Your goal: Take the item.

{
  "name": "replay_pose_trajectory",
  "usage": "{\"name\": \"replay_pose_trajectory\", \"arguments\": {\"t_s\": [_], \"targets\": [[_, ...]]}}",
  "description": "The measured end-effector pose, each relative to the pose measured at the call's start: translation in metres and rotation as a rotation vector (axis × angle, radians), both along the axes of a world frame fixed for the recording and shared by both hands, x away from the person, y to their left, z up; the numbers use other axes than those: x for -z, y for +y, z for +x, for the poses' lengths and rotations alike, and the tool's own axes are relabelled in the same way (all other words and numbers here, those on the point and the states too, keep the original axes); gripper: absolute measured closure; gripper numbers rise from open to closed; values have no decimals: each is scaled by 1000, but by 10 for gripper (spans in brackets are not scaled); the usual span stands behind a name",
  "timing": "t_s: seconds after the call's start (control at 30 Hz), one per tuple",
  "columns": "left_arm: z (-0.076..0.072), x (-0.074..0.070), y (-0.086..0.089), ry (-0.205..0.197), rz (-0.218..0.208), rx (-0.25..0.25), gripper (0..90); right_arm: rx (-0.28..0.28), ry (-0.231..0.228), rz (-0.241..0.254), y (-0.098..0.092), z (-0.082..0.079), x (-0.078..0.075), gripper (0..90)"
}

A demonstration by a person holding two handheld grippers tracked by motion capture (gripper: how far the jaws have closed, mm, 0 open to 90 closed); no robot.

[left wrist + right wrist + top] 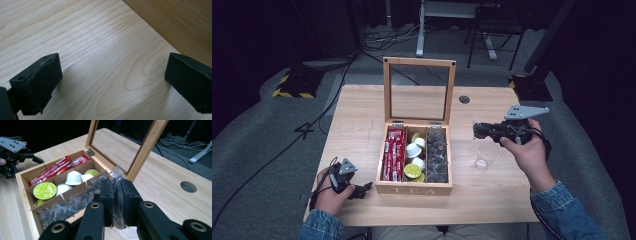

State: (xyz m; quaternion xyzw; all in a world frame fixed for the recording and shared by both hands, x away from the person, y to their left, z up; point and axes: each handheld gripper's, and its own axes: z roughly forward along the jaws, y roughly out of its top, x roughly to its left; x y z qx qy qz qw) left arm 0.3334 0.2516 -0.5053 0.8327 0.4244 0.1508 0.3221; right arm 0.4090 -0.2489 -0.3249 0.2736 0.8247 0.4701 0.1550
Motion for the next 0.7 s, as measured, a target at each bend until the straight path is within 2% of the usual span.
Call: {"name": "replay_pose_trajectory", "arguments": {"t_s": [0.17,0.47,0.63,0.7], "targets": [[0,0,0,0,0,0,15,16,7,-37,-10,-2,2,807],[0,0,0,0,1,0,15,55,28,-70,-23,-1,13,807],[0,0,0,0,1,0,15,93,26,-152,-28,0,24,807],[0,0,0,0,1,0,15,103,39,-162,-30,0,30,807]]}}
